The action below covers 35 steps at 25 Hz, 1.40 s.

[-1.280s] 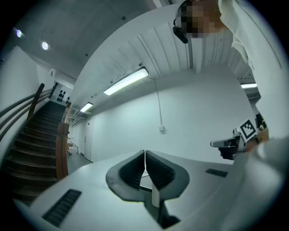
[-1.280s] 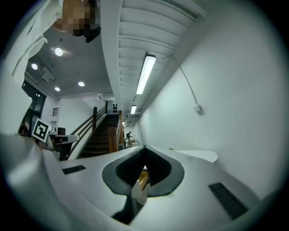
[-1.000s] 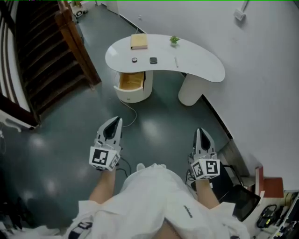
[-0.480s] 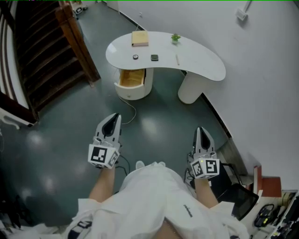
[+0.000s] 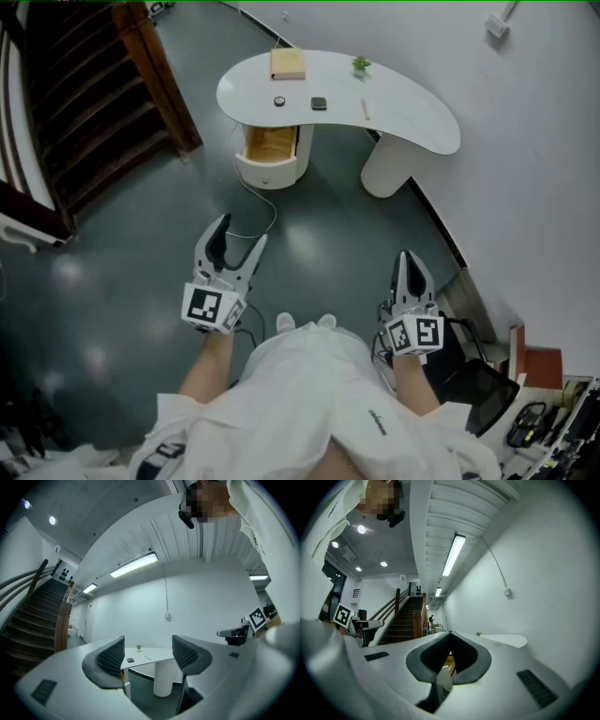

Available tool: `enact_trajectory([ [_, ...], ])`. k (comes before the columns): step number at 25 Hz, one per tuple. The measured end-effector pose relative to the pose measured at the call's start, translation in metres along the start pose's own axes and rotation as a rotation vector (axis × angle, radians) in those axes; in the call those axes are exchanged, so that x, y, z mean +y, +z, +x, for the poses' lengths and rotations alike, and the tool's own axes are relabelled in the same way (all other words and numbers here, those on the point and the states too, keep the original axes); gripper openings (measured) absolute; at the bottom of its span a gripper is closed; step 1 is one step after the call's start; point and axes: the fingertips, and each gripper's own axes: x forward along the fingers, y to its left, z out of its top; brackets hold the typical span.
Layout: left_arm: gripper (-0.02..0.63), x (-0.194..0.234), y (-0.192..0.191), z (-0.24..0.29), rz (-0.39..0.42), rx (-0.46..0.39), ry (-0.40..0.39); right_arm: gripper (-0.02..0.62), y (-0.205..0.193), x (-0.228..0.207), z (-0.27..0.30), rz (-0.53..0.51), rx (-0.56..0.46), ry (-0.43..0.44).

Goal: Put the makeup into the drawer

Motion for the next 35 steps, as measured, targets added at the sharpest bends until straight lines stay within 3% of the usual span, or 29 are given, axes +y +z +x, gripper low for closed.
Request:
enact_trajectory([
  [6, 0.357, 0.017, -0.012, -0.009, -0.006, 0.018, 0.002, 0.017, -0.007, 0.022, 0.008, -0.001, 0.005, -0.006],
  [20, 0.362, 0.043, -0.019, -0.019, -0.015, 0.045, 0.048, 0.017, -0.005, 0.046, 0.044, -0.015, 0.004, 0.068],
  [28, 0.362, 0.054, -0.019, 0.013, -0.023, 0.047, 0.045, 0.017, -0.006, 0.043, 0.087, -0.001, -0.001, 0.118],
  [35, 0.362, 0.066, -0.037, 0.071, -0.027, 0.082, 0.043, 0.017, -0.021, 0.01, 0.138, 0.029, 0.023, 0.128],
])
